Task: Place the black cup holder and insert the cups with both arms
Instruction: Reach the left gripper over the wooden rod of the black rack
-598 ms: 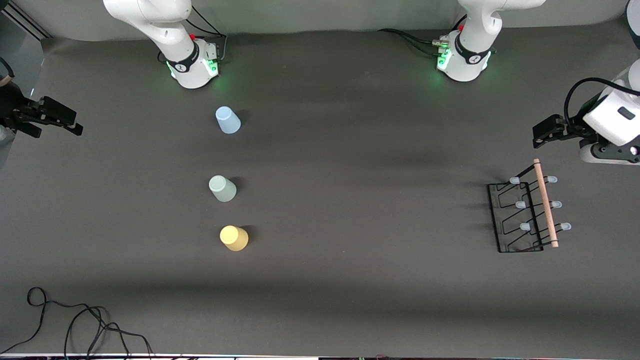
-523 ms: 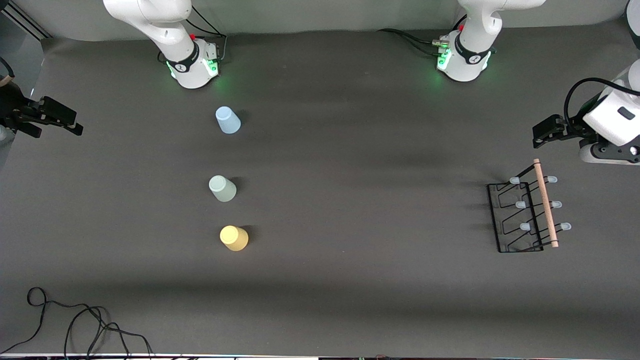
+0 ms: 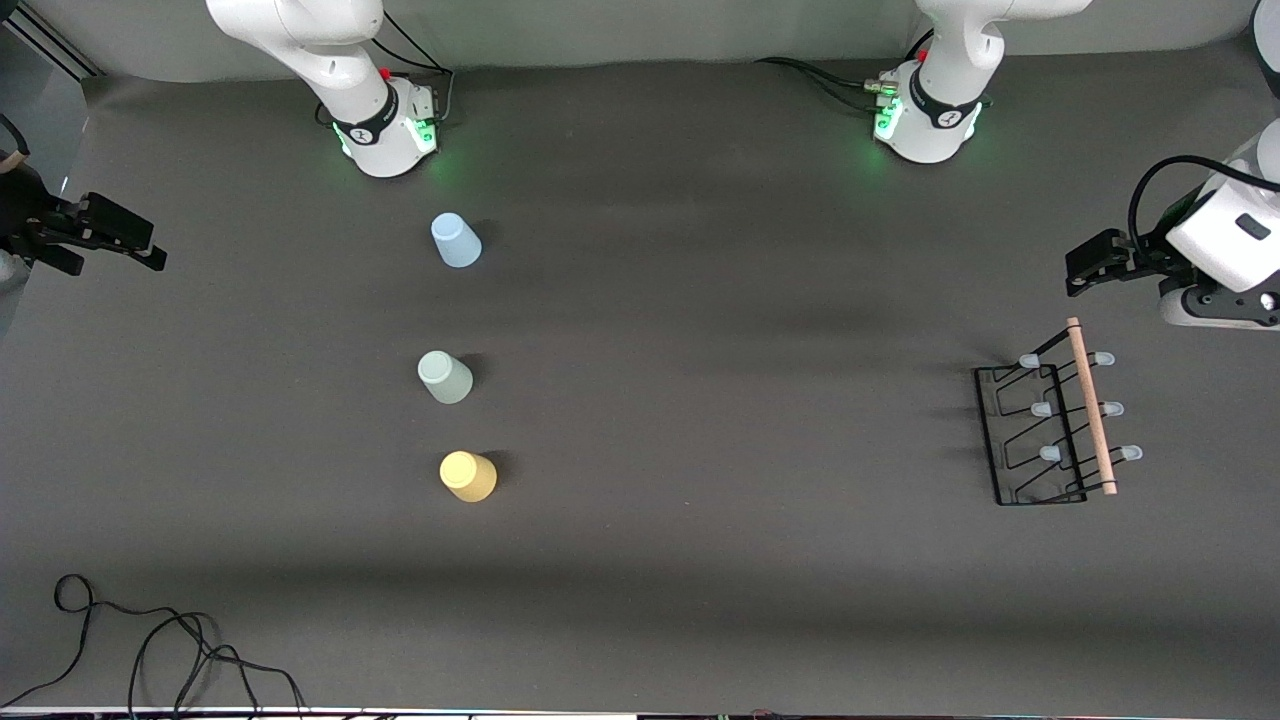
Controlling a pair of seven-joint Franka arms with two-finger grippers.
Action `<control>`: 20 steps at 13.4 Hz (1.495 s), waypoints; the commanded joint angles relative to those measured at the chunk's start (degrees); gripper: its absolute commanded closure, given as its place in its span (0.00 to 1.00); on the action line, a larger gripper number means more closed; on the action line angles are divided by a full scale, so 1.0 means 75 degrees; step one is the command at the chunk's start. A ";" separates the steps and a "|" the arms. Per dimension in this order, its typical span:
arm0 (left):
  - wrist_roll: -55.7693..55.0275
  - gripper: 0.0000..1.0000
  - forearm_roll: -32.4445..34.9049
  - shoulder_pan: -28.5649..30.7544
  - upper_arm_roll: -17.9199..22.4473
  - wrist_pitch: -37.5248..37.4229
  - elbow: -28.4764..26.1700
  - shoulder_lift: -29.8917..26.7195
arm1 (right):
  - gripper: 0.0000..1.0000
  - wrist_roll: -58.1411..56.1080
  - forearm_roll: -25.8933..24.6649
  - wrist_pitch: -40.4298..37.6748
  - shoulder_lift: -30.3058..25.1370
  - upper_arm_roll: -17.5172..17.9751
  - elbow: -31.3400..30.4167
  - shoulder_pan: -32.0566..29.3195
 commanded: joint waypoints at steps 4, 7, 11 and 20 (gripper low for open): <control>0.0615 0.00 0.0052 0.0538 0.0229 -0.0017 -0.0031 -0.0060 | 0.00 -0.0227 0.0106 0.0045 0.0106 0.0076 -0.0092 -0.0170; 0.1694 0.00 -0.0018 0.1617 0.0229 0.0042 -0.0031 -0.0025 | 0.00 -0.0227 0.0106 0.0045 0.0141 0.0076 -0.0081 -0.0170; 0.1743 0.00 -0.0054 0.1690 0.0206 0.0672 -0.0754 -0.0060 | 0.00 -0.0227 0.0094 0.0010 0.0446 0.0006 0.0048 -0.0077; 0.1614 0.00 -0.0054 0.1362 0.0159 0.4916 -0.3804 0.0524 | 0.00 -0.0215 0.0071 -0.0001 0.0458 0.0017 0.0048 -0.0077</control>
